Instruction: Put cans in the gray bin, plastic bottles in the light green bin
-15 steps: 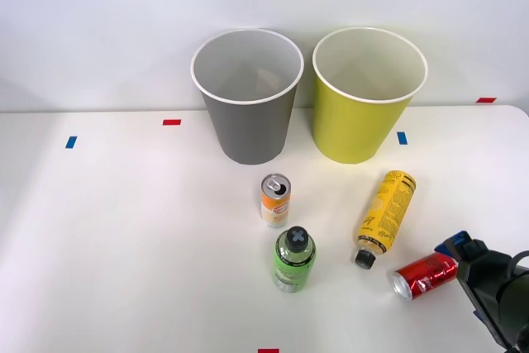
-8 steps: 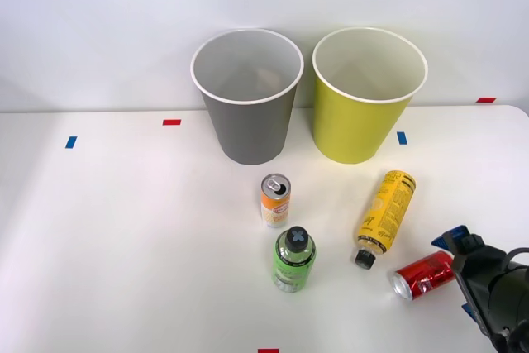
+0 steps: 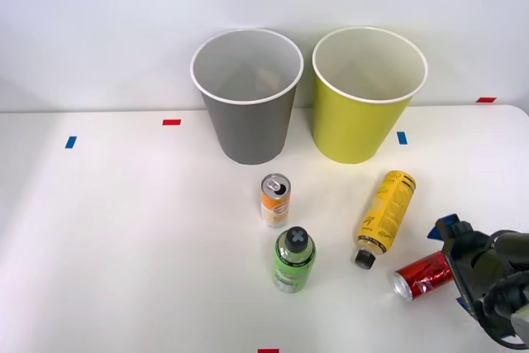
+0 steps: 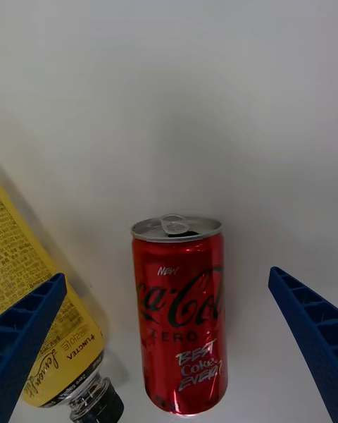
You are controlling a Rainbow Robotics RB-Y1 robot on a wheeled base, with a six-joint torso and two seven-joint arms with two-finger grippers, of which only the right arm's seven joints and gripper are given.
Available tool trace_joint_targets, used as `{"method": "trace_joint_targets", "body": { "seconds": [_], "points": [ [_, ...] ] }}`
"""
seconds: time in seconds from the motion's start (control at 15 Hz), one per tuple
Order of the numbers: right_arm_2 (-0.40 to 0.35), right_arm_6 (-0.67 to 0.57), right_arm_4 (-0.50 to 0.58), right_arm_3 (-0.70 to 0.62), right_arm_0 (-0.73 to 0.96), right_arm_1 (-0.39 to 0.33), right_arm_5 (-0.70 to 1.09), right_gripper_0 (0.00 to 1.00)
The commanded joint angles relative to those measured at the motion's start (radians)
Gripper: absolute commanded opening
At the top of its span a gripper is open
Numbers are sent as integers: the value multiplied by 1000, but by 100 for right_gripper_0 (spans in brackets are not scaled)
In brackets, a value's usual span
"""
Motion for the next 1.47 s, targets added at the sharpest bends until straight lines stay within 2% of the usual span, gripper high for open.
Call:
{"method": "trace_joint_targets", "body": {
  "seconds": [0.07, 0.4, 0.8, 0.87, 0.93, 1.0, 1.07, 1.47],
  "points": [
    [30, -22, -43, 64, -41, -27, 0, 100],
    [83, -39, -95, 130, -122, -31, 63, 100],
    [145, -22, -61, 184, -162, -24, 62, 100],
    [155, -16, -44, 184, -162, -24, 62, 96],
    [165, -8, -29, 182, -162, -24, 62, 73],
    [182, 4, 3, 184, -163, -24, 62, 20],
    [192, 9, 26, 184, -160, -24, 62, 0],
    [246, 95, 187, 179, -151, -19, 62, 0]
  ]
}}
